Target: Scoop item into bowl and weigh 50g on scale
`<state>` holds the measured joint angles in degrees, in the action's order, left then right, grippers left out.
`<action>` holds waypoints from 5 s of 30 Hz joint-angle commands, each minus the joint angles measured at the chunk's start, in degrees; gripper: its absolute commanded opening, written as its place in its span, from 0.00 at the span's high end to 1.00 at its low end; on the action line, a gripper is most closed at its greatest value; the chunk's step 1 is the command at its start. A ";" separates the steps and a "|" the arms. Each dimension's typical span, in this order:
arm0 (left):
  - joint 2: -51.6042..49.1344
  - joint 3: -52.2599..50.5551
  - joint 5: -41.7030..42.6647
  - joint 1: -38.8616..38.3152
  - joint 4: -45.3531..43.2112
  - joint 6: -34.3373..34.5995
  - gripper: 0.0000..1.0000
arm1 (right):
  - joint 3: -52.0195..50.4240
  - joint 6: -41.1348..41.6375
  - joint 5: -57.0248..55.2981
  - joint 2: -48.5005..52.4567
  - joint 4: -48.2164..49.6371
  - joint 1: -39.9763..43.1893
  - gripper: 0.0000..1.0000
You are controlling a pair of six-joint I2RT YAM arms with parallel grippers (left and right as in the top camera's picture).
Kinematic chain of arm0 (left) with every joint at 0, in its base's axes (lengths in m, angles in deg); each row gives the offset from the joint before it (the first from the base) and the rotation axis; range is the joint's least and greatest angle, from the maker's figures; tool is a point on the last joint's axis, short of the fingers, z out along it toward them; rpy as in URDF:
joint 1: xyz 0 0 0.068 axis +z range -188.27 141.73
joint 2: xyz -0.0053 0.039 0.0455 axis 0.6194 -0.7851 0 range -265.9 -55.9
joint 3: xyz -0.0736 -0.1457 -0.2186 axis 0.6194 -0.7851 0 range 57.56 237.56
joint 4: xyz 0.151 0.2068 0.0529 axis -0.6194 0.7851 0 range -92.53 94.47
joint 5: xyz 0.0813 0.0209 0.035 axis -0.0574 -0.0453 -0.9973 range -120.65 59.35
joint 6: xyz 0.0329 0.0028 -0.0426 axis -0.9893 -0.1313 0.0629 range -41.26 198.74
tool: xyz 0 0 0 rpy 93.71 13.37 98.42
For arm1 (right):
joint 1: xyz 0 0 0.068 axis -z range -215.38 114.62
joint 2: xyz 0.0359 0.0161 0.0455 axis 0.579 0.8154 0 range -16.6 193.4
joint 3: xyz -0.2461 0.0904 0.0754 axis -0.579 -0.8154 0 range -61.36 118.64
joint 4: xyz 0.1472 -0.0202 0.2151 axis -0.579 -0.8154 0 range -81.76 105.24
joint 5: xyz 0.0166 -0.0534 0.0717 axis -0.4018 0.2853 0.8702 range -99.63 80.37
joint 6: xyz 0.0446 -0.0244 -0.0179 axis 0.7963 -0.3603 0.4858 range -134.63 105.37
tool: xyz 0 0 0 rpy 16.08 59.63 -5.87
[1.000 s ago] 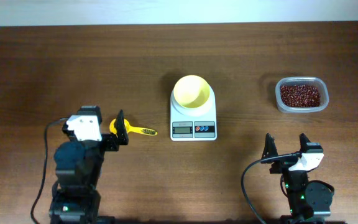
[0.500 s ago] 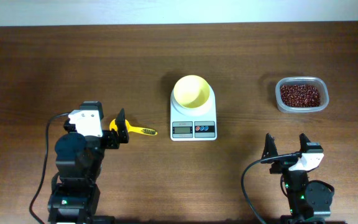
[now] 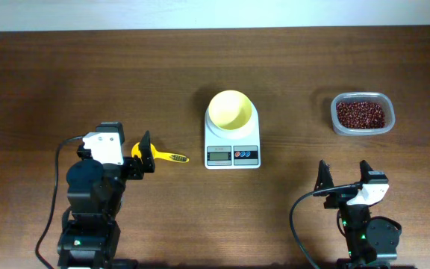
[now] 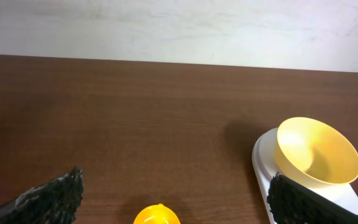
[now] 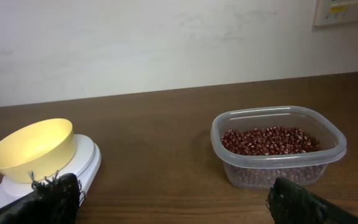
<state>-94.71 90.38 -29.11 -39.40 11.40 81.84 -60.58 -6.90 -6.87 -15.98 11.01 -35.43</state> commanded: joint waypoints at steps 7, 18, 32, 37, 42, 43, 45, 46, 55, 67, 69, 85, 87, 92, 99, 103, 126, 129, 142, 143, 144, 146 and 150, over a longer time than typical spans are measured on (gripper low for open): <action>-2.27 2.08 0.63 -0.22 -0.04 3.37 0.01 | -0.46 0.00 -0.46 -0.42 -0.15 -0.22 0.01; -25.49 20.28 -4.28 -0.22 15.76 15.15 0.01 | -0.46 0.00 -0.46 -0.42 -0.15 -0.22 0.01; -25.64 20.28 -4.13 -0.22 15.32 18.97 0.01 | -0.46 0.00 -0.46 -0.42 -0.15 -0.22 0.01; -26.03 24.46 -4.15 -0.22 19.26 20.06 0.01 | -0.46 0.00 -0.46 -0.42 -0.15 -0.22 0.01; -27.74 28.85 -4.33 -0.22 28.39 26.25 0.03 | -0.46 0.00 -0.46 -0.42 -0.15 -0.22 0.01; -27.91 28.85 -4.33 -0.22 29.59 27.85 0.03 | -0.46 0.00 -0.46 -0.42 -0.15 -0.22 0.01; -28.89 28.83 -4.37 -0.22 32.76 30.75 0.03 | -0.46 0.00 -0.46 -0.42 -0.15 -0.22 0.01; -30.29 28.83 -5.09 -0.22 34.49 30.77 0.01 | -0.46 0.00 -0.46 -0.42 -0.15 -0.22 0.01; -52.65 28.83 -5.42 -0.22 36.24 39.36 0.01 | -0.46 0.00 -0.46 -0.42 -0.15 -0.22 0.01; -59.23 27.15 -6.75 -0.22 31.06 46.84 0.30 | -0.46 0.00 -0.46 -0.42 -0.15 -0.22 0.01; -60.54 27.10 -6.97 -0.22 30.80 46.86 0.34 | -0.46 0.00 -0.46 -0.42 -0.15 -0.22 0.01; -66.53 25.40 -6.97 -0.22 26.80 50.18 1.00 | -0.46 0.00 -0.46 -0.42 -0.15 -0.22 0.01; -66.53 25.40 -6.97 -0.22 26.80 50.16 1.00 | -0.46 0.00 -0.46 -0.42 -0.15 -0.22 0.01; -66.51 25.40 -6.97 -0.22 26.77 50.18 1.00 | -0.46 0.00 -0.46 -0.42 -0.15 -0.22 0.01; -65.37 25.42 -5.25 -0.22 27.19 50.18 1.00 | -0.46 0.00 -0.46 -0.42 -0.15 -0.22 0.01; -58.88 25.42 -5.22 -0.22 27.30 50.18 1.00 | -0.46 0.00 -0.46 -0.42 -0.15 -0.22 0.01; -40.17 25.40 1.75 -0.26 27.85 50.21 1.00 | -0.46 0.00 -0.46 -0.42 -0.15 -0.22 0.01; -40.17 25.40 5.81 -0.26 27.93 50.23 1.00 | -0.46 0.00 -0.46 -0.42 -0.15 -0.22 0.01; -40.17 25.40 5.79 -0.26 27.67 50.25 1.00 | -0.46 32.41 14.67 -0.42 1.73 -0.31 0.01; -40.17 25.40 5.79 -0.26 27.67 50.25 1.00 | -0.46 32.35 14.78 -0.42 1.68 -0.31 0.01; -40.17 25.40 5.79 -0.26 27.67 50.25 1.00 | -0.46 31.85 14.60 -0.42 1.97 -0.31 0.01; -40.17 25.40 5.77 -0.26 27.43 50.25 1.00 | 0.04 30.21 14.69 -0.42 4.48 -0.31 0.01; -40.17 25.40 5.79 -0.26 27.23 50.25 1.00 | 8.50 27.32 14.88 7.45 0.17 -0.31 0.01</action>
<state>-135.93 116.02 -23.73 -39.46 38.66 131.54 -58.11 23.48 7.25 -13.42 13.19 -35.43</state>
